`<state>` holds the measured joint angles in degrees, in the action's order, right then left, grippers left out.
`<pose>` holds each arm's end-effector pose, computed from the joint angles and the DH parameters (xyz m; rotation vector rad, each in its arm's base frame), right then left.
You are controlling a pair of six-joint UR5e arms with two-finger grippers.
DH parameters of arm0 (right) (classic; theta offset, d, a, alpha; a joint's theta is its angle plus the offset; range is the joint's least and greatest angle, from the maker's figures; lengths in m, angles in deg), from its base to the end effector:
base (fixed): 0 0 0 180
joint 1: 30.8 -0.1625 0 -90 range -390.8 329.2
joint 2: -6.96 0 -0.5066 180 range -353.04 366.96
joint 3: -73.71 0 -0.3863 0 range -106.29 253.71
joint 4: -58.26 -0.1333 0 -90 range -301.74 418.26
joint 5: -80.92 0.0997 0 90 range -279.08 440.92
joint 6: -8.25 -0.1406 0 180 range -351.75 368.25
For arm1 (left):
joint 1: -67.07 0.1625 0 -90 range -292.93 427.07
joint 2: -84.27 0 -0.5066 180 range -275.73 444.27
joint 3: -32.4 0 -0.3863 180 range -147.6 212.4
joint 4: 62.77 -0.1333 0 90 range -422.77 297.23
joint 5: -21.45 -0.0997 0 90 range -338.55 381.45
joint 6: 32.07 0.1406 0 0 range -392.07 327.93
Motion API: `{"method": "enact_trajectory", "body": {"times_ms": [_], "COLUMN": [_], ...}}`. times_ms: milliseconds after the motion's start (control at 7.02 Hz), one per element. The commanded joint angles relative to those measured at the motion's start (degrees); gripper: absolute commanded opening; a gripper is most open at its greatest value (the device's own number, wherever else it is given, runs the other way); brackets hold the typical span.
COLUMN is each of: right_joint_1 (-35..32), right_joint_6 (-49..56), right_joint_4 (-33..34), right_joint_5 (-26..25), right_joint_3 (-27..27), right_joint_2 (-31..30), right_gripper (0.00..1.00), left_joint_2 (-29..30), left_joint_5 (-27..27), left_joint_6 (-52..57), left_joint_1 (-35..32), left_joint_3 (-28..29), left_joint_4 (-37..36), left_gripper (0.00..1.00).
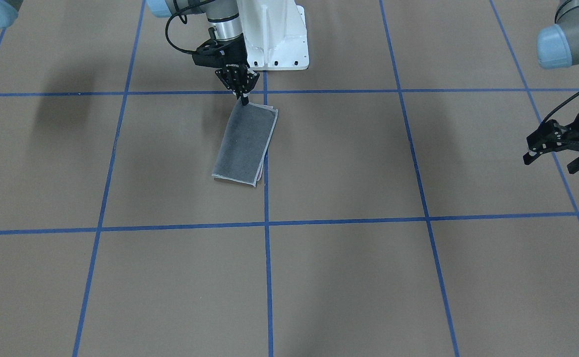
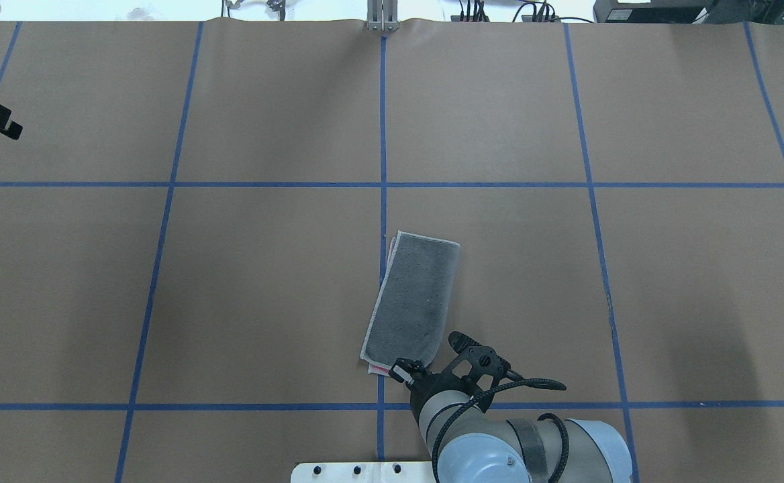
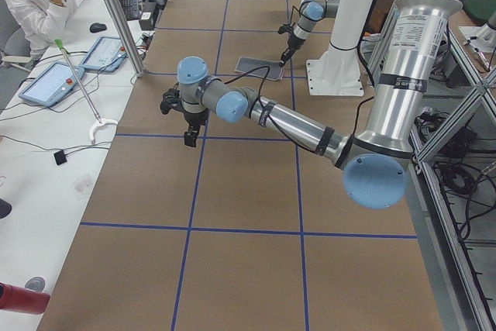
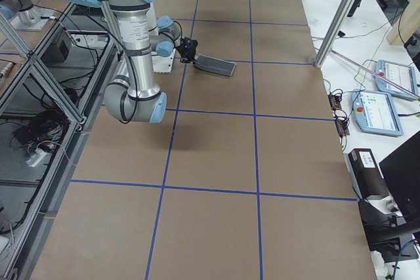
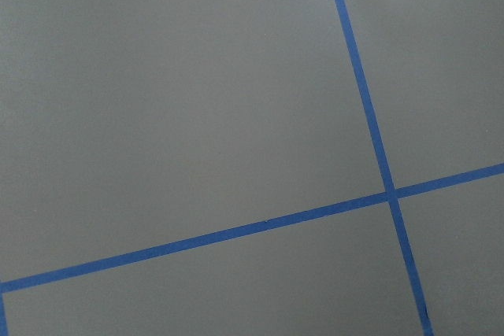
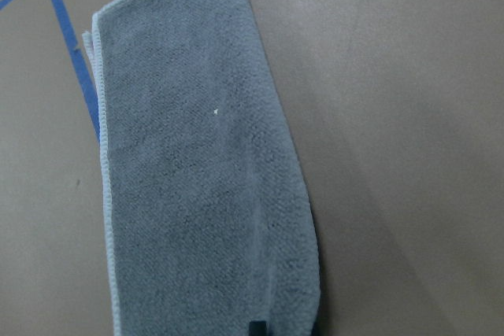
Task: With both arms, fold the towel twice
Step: 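Grasp the near end of the towel strip with the right gripper, then fold the held strip end over toward the far end with the right gripper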
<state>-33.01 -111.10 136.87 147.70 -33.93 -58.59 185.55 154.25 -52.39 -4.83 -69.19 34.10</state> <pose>-0.6518 -0.2140 0.3615 0.1520 -1.0031 0.6928 0.1483 -0.5752 0.5493 0.2267 0.8514 0.1576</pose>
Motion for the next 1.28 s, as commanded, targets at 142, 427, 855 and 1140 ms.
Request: {"method": "enact_trajectory", "body": {"times_ms": [142, 427, 855, 1140], "right_joint_1": [-2.8, -6.6, -12.0, -14.4], "right_joint_6": [0.1, 0.1, 0.3, 0.3], "right_joint_4": [-0.1, -0.2, 0.0, -0.2], "right_joint_5": [-0.4, -0.3, 0.0, 0.1], "right_joint_3": [-1.8, -1.6, 0.7, 6.4], "right_joint_2": [0.1, 0.9, 2.4, 6.6], "right_gripper": [0.0, 0.0, 0.0, 0.0], "left_joint_2": [0.0, 0.1, 0.7, 0.9], "left_joint_5": [0.0, 0.0, 0.0, 0.0], "left_joint_6": [-0.2, -0.2, -0.2, -0.2], "left_joint_1": [0.0, 0.2, 0.4, 0.4], "left_joint_3": [0.0, 0.1, 0.1, 0.1], "left_joint_4": [0.1, 0.0, -0.3, -0.4], "left_gripper": [1.0, 1.0, 1.0, 1.0]}}
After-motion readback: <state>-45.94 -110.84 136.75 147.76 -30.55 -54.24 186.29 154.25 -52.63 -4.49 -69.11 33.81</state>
